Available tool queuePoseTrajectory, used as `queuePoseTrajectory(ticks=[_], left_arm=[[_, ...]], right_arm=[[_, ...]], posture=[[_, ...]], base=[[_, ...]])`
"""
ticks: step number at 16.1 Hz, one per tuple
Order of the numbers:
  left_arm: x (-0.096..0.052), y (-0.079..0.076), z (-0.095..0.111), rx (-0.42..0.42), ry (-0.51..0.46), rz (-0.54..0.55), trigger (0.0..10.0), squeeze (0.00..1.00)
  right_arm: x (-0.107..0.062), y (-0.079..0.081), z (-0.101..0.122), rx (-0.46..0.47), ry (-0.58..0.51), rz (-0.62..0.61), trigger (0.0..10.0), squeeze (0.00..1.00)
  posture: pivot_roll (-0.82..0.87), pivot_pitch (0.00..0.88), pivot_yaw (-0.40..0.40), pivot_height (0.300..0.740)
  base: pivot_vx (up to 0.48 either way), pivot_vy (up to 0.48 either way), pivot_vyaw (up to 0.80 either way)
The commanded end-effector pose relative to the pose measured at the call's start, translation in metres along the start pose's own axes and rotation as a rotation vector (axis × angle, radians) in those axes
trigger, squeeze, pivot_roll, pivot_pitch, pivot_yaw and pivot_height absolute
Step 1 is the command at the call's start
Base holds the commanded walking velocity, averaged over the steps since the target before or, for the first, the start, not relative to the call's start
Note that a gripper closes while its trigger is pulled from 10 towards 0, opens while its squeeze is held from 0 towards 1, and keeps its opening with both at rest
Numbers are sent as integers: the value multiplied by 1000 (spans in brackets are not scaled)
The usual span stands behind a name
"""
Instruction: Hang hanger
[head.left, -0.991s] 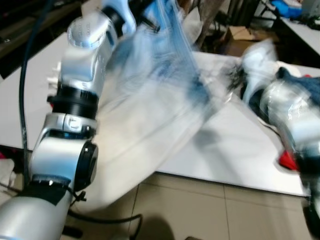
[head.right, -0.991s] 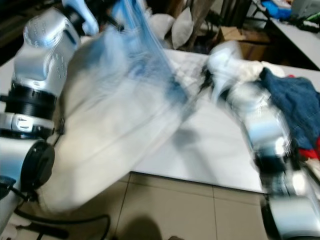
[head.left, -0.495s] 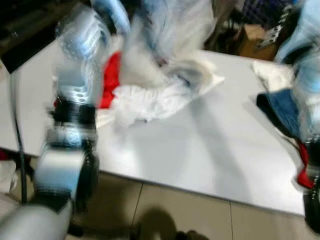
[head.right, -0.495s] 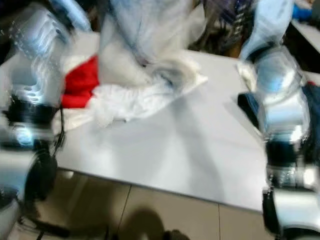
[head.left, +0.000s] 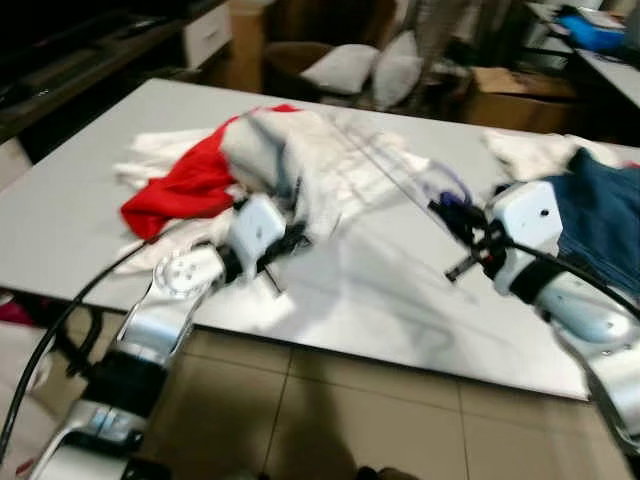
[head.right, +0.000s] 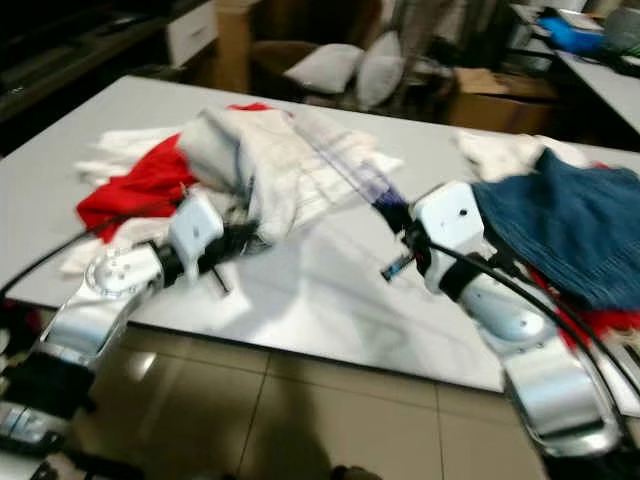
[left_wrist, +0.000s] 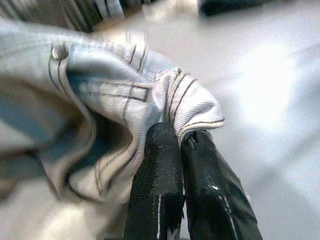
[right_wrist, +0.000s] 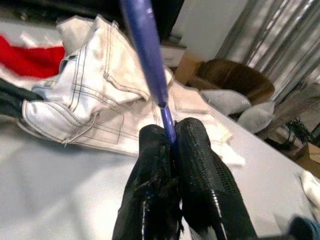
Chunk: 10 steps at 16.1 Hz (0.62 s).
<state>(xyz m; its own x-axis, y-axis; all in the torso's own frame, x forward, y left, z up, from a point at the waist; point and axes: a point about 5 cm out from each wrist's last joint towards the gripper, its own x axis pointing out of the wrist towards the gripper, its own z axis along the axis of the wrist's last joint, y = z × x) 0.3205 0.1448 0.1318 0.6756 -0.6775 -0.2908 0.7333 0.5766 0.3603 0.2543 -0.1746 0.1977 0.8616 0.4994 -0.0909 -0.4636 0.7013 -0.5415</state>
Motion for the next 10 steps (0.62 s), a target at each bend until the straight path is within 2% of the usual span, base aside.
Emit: queuePoseTrajectory(ticks=[1,2,3,4,5,6,8,10], left_arm=[[-4,3,-21,-12,147,-2,10000,0],[-6,2,-27,-19,182,-11,10000,0],[-14,3,-44,-46,293,-13,10000,0],[-17,5,-49,-64,316,9,10000,1000],[-24,9,-51,-116,324,46,10000,1000],[-32,11,-44,-163,279,37,10000,1000],[-52,5,-22,-237,111,-77,10000,1000],[-71,-4,-11,-279,40,-155,10000,1000]], right_arm=[[-7,-6,5,7,-3,33,10000,0],[-8,-8,5,12,2,25,10000,0],[-8,-15,5,19,10,-13,10000,0],[-8,-16,5,23,12,-26,10000,0],[-8,-17,5,38,13,-44,10000,0],[-6,-17,5,74,8,-64,10000,0],[-3,-19,4,156,10,-121,10000,0],[-4,-22,3,243,13,-190,10000,0]], posture=[[-43,0,-21,740],[-43,0,-21,740],[-40,0,-27,740],[-39,0,-28,740],[-37,0,-29,740],[-34,0,-27,740],[-37,0,-20,740],[-44,0,-24,740]], base=[[0,0,0],[0,0,0],[0,0,0],[0,0,0],[0,0,0],[0,0,0],[0,0,0],[0,0,0]])
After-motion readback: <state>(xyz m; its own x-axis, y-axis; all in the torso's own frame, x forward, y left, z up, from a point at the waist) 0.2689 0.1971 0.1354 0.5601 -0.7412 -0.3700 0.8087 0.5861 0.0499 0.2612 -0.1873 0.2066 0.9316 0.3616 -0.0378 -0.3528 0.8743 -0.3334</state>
